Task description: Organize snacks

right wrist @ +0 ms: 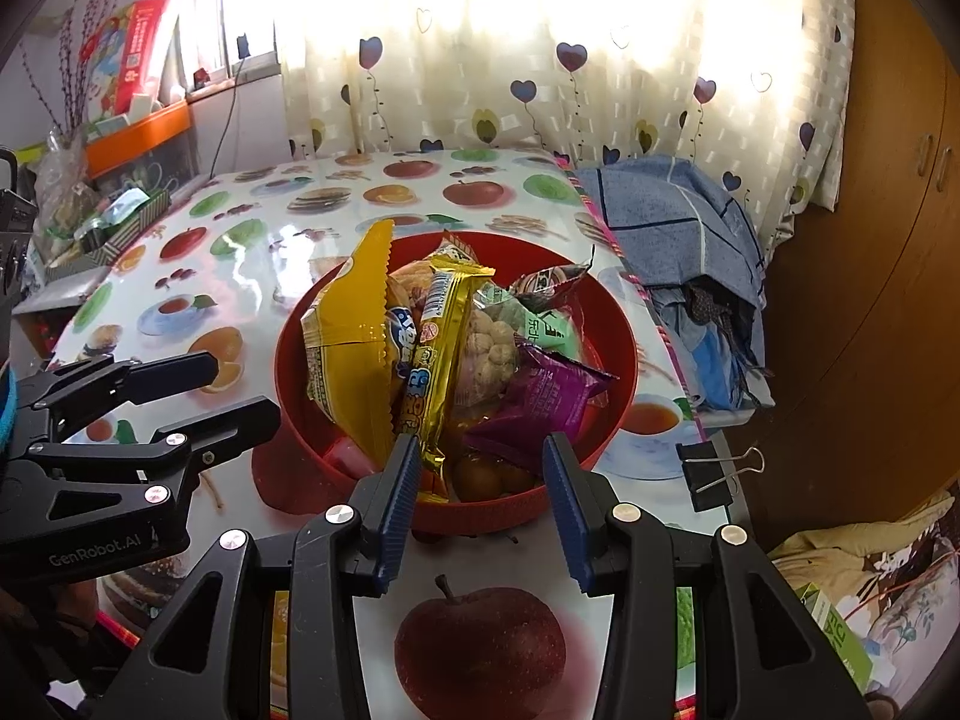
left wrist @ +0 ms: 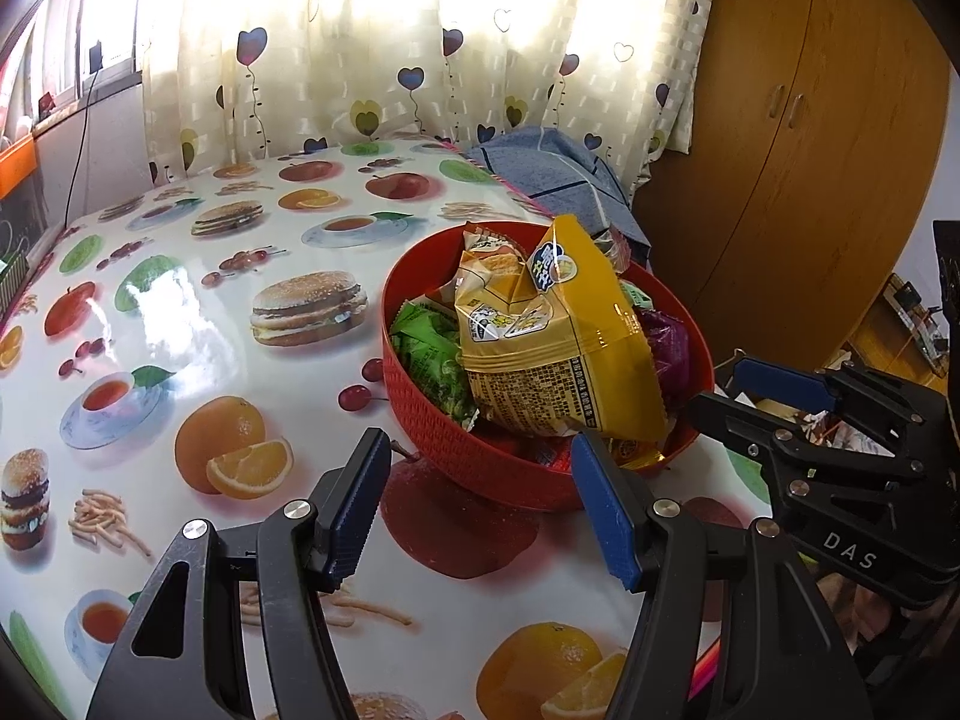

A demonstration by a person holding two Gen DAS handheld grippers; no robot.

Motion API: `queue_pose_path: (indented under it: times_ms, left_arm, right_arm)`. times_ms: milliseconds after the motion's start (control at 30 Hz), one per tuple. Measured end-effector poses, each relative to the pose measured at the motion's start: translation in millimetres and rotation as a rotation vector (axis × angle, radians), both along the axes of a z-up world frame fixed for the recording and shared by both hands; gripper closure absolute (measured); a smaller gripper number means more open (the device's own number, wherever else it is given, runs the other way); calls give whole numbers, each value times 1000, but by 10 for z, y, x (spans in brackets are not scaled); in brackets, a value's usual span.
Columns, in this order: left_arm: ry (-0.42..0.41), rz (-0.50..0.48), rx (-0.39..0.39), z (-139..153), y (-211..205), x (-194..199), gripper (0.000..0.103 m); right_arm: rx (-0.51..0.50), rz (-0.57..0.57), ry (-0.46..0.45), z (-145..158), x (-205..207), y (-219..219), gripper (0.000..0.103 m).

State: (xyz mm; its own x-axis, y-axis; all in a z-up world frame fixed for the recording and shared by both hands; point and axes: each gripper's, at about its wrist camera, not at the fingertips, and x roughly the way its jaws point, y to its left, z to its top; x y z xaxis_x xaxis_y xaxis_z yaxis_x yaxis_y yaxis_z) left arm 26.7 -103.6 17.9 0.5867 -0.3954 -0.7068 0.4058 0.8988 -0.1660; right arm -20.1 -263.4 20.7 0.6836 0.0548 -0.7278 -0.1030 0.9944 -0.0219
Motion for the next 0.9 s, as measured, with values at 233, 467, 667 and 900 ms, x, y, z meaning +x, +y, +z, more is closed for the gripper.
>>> queue_pose_path:
  times_ms: [233,467,667,900]
  left_arm:
    - [-65,12,14,0,5,-13,40]
    - [-93,15,42,7,-11,-18,40]
    - [-85,19,49,5,-36,-27,40]
    - [-81,30,51,-8,-34,-37,40]
  right_arm:
    - [0,6,10,-45,51,-9,62]
    - [-1,3,-10,-56,75,-57,59]
    - [22,-11,-3,-77,81,-124,55]
    - [37,-3,-1,-82,79,-154,54]
